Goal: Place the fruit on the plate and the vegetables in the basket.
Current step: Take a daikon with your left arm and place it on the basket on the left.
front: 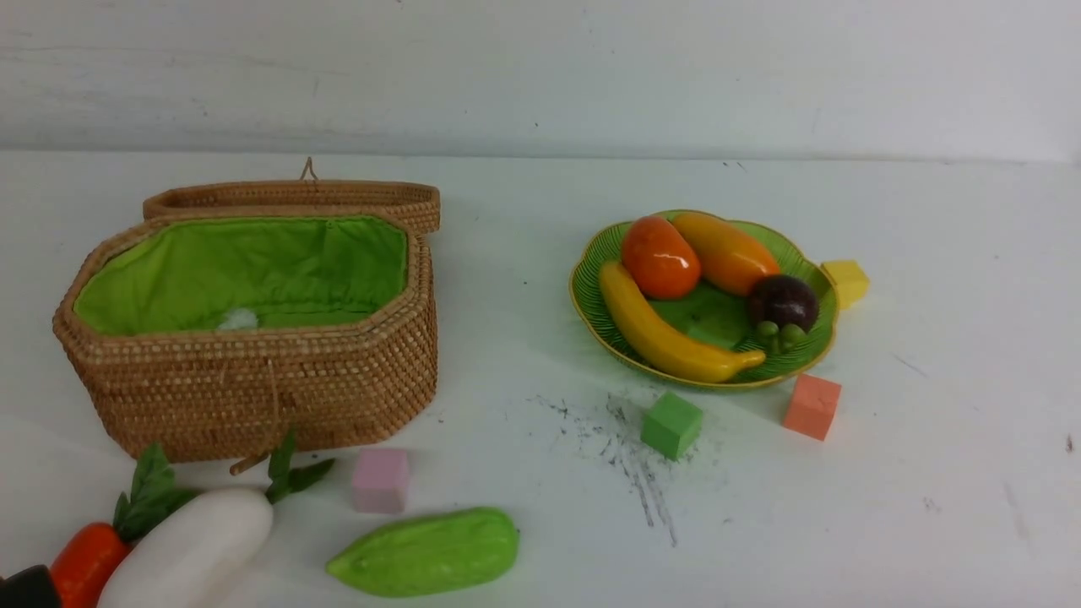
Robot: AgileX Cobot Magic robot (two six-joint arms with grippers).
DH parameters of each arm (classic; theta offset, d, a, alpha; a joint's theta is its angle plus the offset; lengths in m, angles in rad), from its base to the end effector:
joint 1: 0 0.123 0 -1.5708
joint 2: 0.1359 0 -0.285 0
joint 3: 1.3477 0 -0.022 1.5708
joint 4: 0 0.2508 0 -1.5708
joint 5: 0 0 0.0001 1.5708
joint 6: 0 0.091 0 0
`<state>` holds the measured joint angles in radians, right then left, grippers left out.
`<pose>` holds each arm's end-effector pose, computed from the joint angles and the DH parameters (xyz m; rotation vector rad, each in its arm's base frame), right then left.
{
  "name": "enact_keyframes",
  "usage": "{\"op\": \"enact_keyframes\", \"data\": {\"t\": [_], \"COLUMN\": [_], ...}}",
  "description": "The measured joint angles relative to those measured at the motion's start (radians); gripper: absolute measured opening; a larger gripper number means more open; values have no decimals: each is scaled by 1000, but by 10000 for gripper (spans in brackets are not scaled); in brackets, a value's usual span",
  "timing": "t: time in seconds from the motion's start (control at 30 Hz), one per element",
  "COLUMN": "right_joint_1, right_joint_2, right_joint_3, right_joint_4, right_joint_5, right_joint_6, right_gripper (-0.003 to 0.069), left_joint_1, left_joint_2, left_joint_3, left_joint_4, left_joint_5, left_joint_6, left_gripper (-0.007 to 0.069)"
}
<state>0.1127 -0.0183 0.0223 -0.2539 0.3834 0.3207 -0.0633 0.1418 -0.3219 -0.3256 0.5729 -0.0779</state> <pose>0.0525 -0.0027 0.1733 0.0391 1.8584 0.0494 0.0470 -0.0188 0.2636 -0.1495 1.8659 -0.4508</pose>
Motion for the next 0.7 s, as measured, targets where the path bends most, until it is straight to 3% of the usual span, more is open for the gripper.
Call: {"op": "enact_keyframes", "data": {"t": [0.3,0.7], "right_joint_1": [-98,-109], "right_joint_2": [0,0], "right_joint_3": [-2,-2], "right_joint_4": [245,285], "right_joint_5": [-3,-3], "right_joint_6": [-304,-337], "right_gripper": [49,71], "left_joint_1": [0,0], "left_joint_2": [0,0], "left_joint_3": [0,0], "left_joint_4": [0,0], "left_joint_5": [0,0], "left_joint_6": [0,0], "left_gripper": [239,239]}}
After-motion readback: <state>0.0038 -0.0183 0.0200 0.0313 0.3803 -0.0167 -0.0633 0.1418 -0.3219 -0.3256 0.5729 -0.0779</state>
